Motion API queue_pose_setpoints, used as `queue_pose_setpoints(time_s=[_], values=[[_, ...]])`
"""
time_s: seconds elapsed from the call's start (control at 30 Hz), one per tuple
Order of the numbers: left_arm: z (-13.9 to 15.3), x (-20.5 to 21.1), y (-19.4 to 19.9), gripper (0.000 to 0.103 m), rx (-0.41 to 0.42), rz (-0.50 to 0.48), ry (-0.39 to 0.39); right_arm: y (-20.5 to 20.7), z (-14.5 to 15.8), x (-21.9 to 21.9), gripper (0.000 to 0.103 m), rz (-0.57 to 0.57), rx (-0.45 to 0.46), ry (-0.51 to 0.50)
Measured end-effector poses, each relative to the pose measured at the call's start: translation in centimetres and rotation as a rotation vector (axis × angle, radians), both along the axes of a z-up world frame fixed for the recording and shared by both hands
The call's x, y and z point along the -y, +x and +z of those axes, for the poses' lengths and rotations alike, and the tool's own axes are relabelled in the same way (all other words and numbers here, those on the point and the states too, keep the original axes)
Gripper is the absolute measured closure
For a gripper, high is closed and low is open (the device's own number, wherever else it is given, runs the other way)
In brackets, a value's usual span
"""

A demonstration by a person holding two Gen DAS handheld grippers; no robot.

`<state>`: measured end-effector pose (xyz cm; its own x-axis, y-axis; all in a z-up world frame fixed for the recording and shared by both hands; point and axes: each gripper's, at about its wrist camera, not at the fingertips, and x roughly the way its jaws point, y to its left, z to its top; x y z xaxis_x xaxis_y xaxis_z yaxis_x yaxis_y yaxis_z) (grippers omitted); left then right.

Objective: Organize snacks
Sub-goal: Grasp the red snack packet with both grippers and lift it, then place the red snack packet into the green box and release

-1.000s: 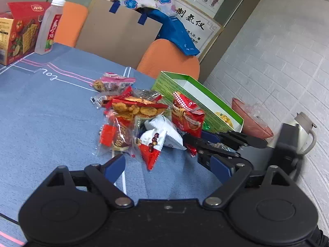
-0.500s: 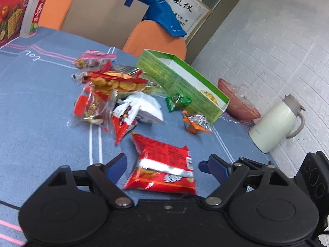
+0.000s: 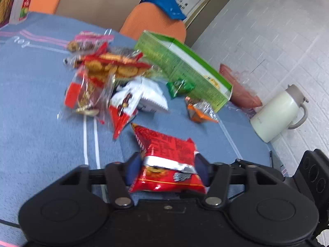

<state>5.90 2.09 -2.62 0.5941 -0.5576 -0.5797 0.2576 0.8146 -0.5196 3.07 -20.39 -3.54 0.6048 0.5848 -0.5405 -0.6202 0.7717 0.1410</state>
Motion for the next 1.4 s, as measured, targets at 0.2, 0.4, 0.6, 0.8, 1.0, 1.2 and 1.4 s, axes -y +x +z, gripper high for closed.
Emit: queue_pose_setpoints(time_s=[0.2,0.4,0.6,0.8,1.0,1.2,1.4], values=[[0.8,0.5,-0.4,0.025,0.021,0.013,-0.017,-0.1,0.5,0.7,0.030,-0.013,-0.007,0.013],[4.9,2.4,0.9,0.025,0.137,-0.046,-0.051,-0.7,4.0,2.9,0.030,-0.059,0.121,0.038],[8.3,5.7,5.0,0.024,0.254,-0.069,-0.044,2.0,7.0,4.9,0.031,-0.149,0.246,0.041],[9.4,8.9,10.9,0.024,0.266,-0.096,-0.051,6.5,7.7,7.4,0.032,-0.244,0.287,0.059],[8.3,11.8,16.4,0.024,0.222,-0.116,-0.049,10.7,6.7,9.7,0.034,-0.323,0.258,0.070],[7.1,14.2,20.0,0.024,0.196,-0.120,-0.014,14.0,5.0,11.4,0.035,-0.374,0.212,0.090],[6.5,15.3,22.0,0.002,0.203,-0.106,0.026,16.1,4.0,11.7,0.036,-0.408,0.204,0.103]])
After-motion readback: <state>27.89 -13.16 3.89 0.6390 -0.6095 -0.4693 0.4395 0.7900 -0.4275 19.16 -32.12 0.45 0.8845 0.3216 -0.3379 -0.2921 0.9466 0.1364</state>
